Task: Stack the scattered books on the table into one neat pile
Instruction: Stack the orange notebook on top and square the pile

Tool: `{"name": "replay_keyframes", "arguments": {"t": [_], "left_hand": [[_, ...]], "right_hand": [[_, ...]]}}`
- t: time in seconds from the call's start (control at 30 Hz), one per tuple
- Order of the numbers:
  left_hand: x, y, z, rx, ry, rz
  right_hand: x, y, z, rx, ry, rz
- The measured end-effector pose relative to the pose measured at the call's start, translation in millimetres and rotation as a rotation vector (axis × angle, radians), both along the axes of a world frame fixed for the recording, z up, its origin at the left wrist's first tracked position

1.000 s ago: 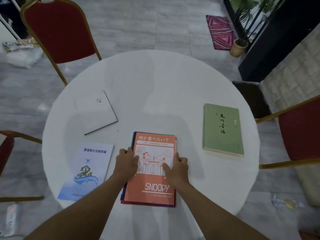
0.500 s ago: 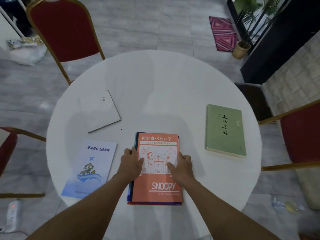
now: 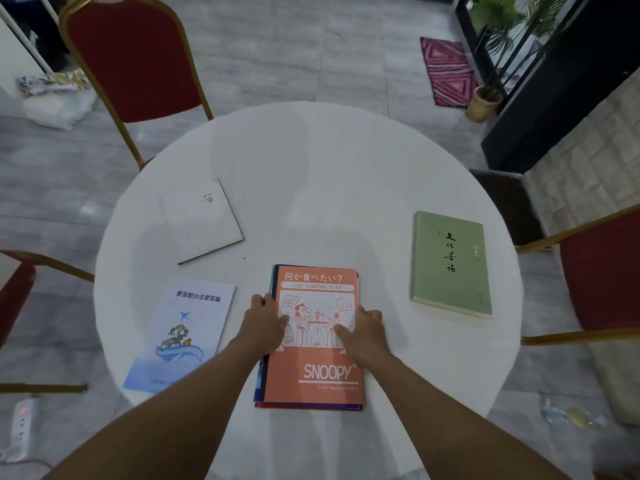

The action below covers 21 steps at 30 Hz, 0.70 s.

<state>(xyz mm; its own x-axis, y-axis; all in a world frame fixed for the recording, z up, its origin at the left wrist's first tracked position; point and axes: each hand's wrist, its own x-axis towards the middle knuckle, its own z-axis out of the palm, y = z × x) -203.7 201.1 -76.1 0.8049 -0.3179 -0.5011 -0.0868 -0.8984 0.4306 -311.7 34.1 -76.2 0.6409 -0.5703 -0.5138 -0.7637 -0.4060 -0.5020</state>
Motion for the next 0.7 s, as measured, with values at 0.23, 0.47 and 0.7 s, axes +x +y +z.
{"name": "replay_keyframes", "arguments": {"t": [0.23, 0.47, 0.7], "left_hand": [[2.7, -1.6, 1.0, 0.026, 0.000, -0.007], [6.8, -3.2, 2.3, 0.041, 0.034, -0.017], [8.9, -8.3, 5.2, 0.068, 0.085, 0.016]], "right_hand": [[-2.9, -2.3, 3.2, -0.025, -0.013, 0.013], [-4.3, -4.6, 2.6, -0.005, -0.037, 0.011], [-5.5, -2.9, 4.8, -0.007, -0.048, -0.001]]}}
